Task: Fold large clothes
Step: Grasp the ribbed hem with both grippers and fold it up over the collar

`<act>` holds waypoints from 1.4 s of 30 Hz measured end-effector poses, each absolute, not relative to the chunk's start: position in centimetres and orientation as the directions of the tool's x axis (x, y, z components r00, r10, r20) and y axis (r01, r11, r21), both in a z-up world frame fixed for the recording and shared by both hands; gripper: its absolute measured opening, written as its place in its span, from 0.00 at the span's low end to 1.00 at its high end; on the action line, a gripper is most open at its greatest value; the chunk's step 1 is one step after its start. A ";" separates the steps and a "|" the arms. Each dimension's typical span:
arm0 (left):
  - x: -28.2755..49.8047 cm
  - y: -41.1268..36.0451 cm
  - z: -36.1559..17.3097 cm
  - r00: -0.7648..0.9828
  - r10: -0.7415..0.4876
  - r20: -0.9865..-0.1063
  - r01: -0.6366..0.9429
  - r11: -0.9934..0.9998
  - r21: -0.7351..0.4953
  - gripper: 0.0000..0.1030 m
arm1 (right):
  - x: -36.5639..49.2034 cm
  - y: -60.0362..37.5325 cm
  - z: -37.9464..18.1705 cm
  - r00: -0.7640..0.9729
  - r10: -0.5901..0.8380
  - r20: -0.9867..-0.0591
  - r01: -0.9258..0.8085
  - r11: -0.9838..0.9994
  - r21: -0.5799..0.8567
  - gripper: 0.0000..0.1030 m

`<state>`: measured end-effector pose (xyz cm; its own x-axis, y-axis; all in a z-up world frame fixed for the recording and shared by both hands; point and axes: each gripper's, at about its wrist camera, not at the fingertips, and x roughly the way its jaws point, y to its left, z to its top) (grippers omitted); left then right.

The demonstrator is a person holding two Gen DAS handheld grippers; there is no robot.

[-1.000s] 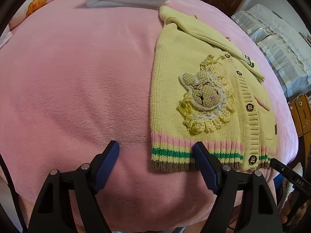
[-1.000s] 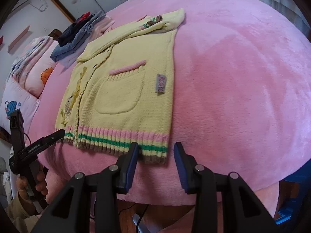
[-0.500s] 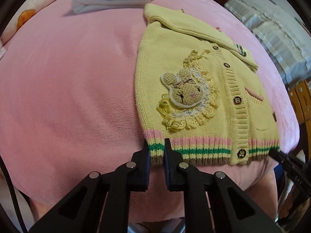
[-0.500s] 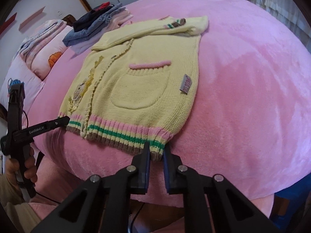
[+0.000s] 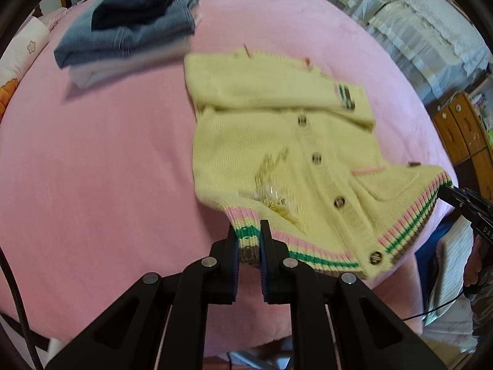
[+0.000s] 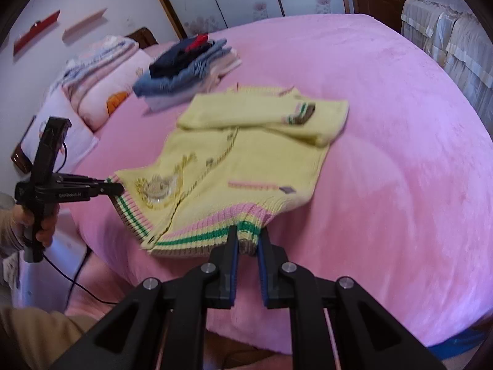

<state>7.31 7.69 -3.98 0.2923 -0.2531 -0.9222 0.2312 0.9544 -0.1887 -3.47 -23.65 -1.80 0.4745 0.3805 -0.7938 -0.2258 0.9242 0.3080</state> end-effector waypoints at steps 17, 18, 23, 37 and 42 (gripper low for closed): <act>28.3 7.7 -8.0 0.332 -0.140 -0.933 0.078 0.990 -0.121 0.43 | 16.3 -29.0 -5.4 0.517 0.305 -0.799 0.030 0.927 0.373 0.30; 28.5 7.7 -8.4 0.318 -0.140 -0.938 0.084 0.989 -0.120 0.43 | 16.3 -29.2 -5.9 0.511 0.304 -0.804 0.033 0.928 0.371 0.30; 27.9 6.5 -9.5 0.291 -0.125 -0.948 0.210 0.975 -0.064 0.43 | 15.8 -29.1 -7.8 0.467 0.303 -0.831 -0.004 0.940 0.341 0.30; 27.4 7.1 -10.8 0.287 -0.191 -0.939 0.260 0.959 -0.116 0.43 | 18.8 -26.8 -11.3 0.412 0.308 -0.858 -0.023 0.944 0.328 0.30; 27.7 8.1 -11.8 0.299 -0.217 -0.929 0.217 0.964 -0.155 0.12 | 19.5 -27.0 -12.0 0.418 0.331 -0.846 -0.009 0.933 0.361 0.30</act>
